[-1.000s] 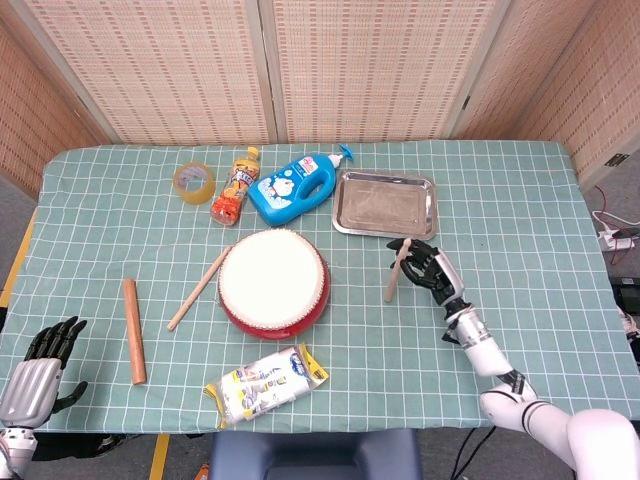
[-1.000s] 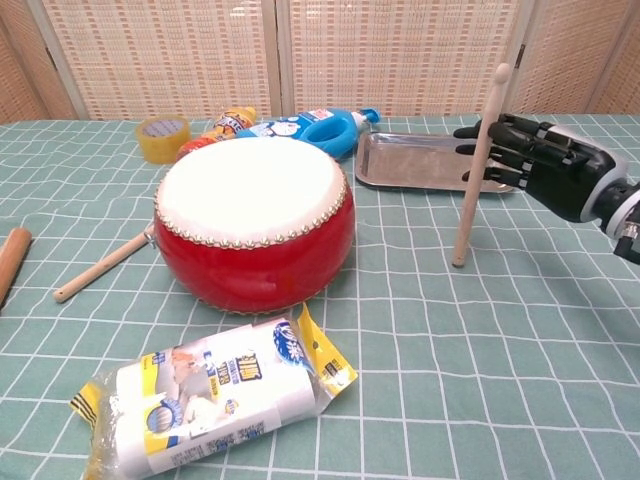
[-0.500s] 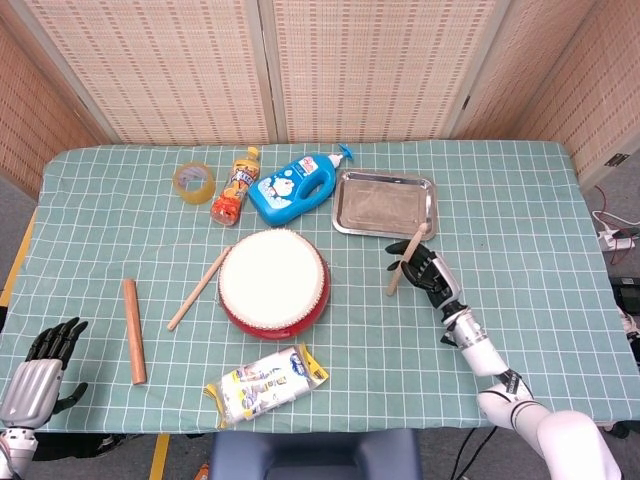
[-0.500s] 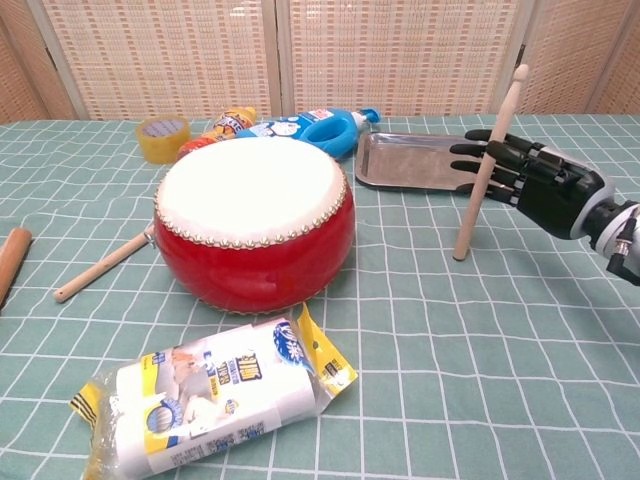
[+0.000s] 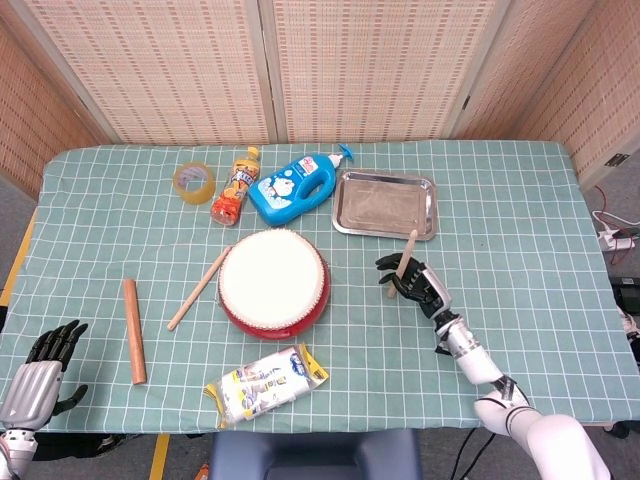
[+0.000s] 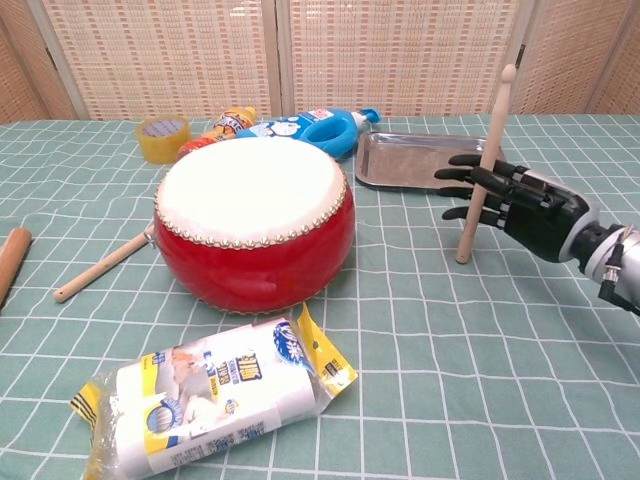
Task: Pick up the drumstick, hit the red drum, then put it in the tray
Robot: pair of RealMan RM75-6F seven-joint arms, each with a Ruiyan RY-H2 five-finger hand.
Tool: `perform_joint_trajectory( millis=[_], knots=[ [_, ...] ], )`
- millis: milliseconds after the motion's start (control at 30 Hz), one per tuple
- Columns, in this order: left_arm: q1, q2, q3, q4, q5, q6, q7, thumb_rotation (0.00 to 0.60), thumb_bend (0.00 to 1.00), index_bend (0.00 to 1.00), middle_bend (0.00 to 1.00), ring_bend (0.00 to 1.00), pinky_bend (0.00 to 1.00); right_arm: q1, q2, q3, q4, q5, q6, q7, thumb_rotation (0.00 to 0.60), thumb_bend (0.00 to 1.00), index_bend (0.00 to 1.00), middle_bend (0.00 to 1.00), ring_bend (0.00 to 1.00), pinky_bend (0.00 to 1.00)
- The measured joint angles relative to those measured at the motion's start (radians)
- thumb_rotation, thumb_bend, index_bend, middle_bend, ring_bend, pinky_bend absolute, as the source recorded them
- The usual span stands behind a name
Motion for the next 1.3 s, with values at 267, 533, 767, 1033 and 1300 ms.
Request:
perform_joint_trajectory(
  millis=[267, 533, 767, 1033, 1300],
  knots=[
    [-0.002, -0.004, 0.002, 0.01, 0.003, -0.006, -0.016, 0.6, 0.23, 0.0, 0.0, 0.0, 0.0, -0.005, -0.019, -0.01, 0.016, 0.008, -0.02, -0.004, 0.54, 0.49, 0.42, 0.37, 0.36, 0.5],
    [-0.003, -0.008, 0.002, 0.014, 0.002, -0.007, -0.017, 0.6, 0.23, 0.0, 0.0, 0.0, 0.0, -0.004, -0.036, -0.018, 0.03, 0.011, -0.039, -0.016, 0.54, 0.49, 0.45, 0.45, 0.46, 0.64],
    [-0.004, -0.009, 0.002, 0.015, -0.001, -0.012, -0.016, 0.6, 0.23, 0.0, 0.0, 0.0, 0.0, 0.002, -0.053, -0.001, 0.039, 0.032, -0.061, -0.053, 0.538, 0.49, 0.54, 0.56, 0.6, 0.8],
    [-0.007, -0.009, 0.001, 0.015, -0.004, -0.017, -0.013, 0.6, 0.23, 0.0, 0.0, 0.0, 0.0, 0.012, -0.074, 0.025, 0.038, 0.058, -0.076, -0.086, 0.539, 0.49, 0.65, 0.64, 0.69, 0.89],
    [-0.008, -0.011, 0.002, 0.019, -0.005, -0.02, -0.016, 0.6, 0.23, 0.0, 0.0, 0.0, 0.0, 0.012, -0.079, 0.051, 0.028, 0.084, -0.089, -0.086, 0.539, 0.49, 0.74, 0.72, 0.8, 0.99]
  ],
)
